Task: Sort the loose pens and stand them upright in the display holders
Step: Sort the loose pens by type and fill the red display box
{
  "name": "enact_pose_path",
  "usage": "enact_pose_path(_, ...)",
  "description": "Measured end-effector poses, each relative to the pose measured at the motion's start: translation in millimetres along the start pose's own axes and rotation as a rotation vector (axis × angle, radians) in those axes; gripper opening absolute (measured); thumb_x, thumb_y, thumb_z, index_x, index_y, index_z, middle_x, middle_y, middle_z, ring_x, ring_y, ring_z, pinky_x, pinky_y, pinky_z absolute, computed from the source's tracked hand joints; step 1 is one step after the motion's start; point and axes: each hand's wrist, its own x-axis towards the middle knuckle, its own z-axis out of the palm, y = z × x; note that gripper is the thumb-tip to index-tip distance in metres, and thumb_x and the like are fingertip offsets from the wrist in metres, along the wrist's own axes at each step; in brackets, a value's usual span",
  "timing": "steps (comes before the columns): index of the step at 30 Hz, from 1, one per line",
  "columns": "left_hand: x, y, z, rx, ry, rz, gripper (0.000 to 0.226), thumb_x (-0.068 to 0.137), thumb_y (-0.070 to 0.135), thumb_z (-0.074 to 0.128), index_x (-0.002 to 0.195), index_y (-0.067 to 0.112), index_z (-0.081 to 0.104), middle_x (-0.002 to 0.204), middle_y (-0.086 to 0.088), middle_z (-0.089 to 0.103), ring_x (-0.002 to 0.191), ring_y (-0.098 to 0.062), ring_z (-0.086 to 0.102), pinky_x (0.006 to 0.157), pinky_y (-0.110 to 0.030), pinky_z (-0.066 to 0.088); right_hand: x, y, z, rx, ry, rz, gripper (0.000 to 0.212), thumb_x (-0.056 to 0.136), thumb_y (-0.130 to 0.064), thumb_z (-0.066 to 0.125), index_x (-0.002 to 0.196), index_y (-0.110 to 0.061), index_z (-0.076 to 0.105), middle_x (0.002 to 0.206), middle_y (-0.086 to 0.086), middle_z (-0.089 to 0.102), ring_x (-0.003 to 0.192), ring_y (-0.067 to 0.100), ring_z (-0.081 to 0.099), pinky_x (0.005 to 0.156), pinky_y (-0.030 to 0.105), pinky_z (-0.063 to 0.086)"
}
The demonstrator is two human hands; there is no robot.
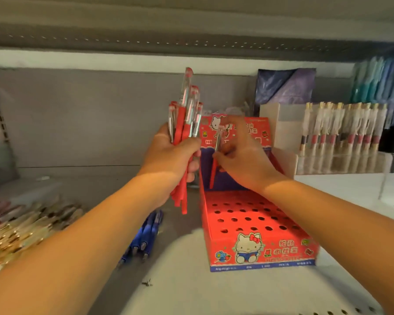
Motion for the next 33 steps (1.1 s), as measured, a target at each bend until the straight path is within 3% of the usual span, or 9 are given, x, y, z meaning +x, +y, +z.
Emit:
enact_pose_path(7,-3.3,-6.3,4.8,0.087,-0.078,-0.019,0.020,0.091,-0.001,0.053,0.086,0.017,0.051,0.060,-0.004,0.054,0.040,-0.014,0.040,0.039,-0.020,0.031,-6.3,9.6,4.3,0.091,-0.022,0.002,0.070,0.083,0.000,0.065,0.107,-0.060,0.036,0.070,0.006,0.065,0.055,0.023,0.067,0.057,0.045,0.059)
enact_pose_path(11,-3.5,-7.2,5.0,0.086,-0.078,-0.020,0.020,0.092,0.000,0.054,0.085,0.018,0.052,0.060,-0.003,0.056,0.040,-0.014,0.041,0.037,-0.020,0.031,-12.7,6.0,2.8,0.004,-0.110,-0.029,0.064,0.083,0.000,0.066,0.120,-0.045,0.038,0.066,0.004,0.066,0.054,0.012,0.066,0.059,0.030,0.058)
enact_pose_path(14,-2.6,-8.5,3.5,0.062,-0.095,-0.047,0.017,0.093,0.001,0.055,0.086,0.016,0.051,0.056,-0.001,0.053,0.039,-0.014,0.041,0.036,-0.019,0.031,-17.3,2.4,6.3,-0.138,-0.264,0.003,0.057,0.082,0.002,0.061,0.127,-0.028,0.043,0.068,0.007,0.068,0.061,0.015,0.067,0.068,0.037,0.057)
enact_pose_path(21,-1.3,-11.7,1.3,0.077,-0.137,-0.092,0.011,0.096,0.013,0.058,0.089,0.020,0.052,0.047,-0.002,0.047,0.037,-0.015,0.044,0.034,-0.020,0.035,-20.6,-0.9,-5.9,-0.130,-0.276,0.149,0.043,0.085,-0.009,0.064,0.116,-0.036,0.050,0.070,0.005,0.070,0.061,0.009,0.065,0.065,0.020,0.052)
enact_pose_path(25,2.9,-14.2,0.2,0.108,-0.131,-0.060,0.012,0.095,0.017,0.061,0.087,0.023,0.054,0.046,-0.001,0.051,0.042,-0.020,0.047,0.039,-0.024,0.040,-20.8,-5.7,-6.8,-0.131,-0.253,0.166,0.038,0.087,-0.012,0.065,0.118,-0.031,0.055,0.071,0.002,0.071,0.058,0.003,0.062,0.057,0.011,0.044)
enact_pose_path(29,4.6,-15.2,-2.5,0.137,-0.143,-0.042,0.009,0.096,0.020,0.061,0.090,0.024,0.056,0.047,-0.002,0.054,0.045,-0.024,0.049,0.045,-0.027,0.042,-17.6,-12.2,-9.2,-0.160,-0.209,0.141,0.035,0.090,-0.009,0.059,0.121,-0.025,0.064,0.081,-0.006,0.070,0.059,-0.001,0.057,0.062,0.011,0.044)
enact_pose_path(31,3.6,-15.0,-4.2,0.187,-0.174,-0.047,0.009,0.096,0.023,0.061,0.089,0.024,0.055,0.048,-0.002,0.056,0.040,-0.022,0.050,0.047,-0.028,0.041,-13.3,-19.1,-11.4,-0.018,-0.137,0.154,0.030,0.093,-0.005,0.055,0.117,-0.018,0.066,0.086,0.000,0.069,0.068,0.008,0.061,0.065,0.021,0.050)
enact_pose_path(33,1.8,-13.4,-4.1,0.234,-0.228,-0.057,0.009,0.097,0.022,0.060,0.090,0.021,0.055,0.049,-0.005,0.057,0.036,-0.019,0.050,0.041,-0.024,0.040,-9.8,-30.7,-13.9,0.432,-0.109,0.253,0.018,0.091,-0.004,0.061,0.101,-0.017,0.068,0.081,0.004,0.070,0.070,0.016,0.066,0.056,0.031,0.055)
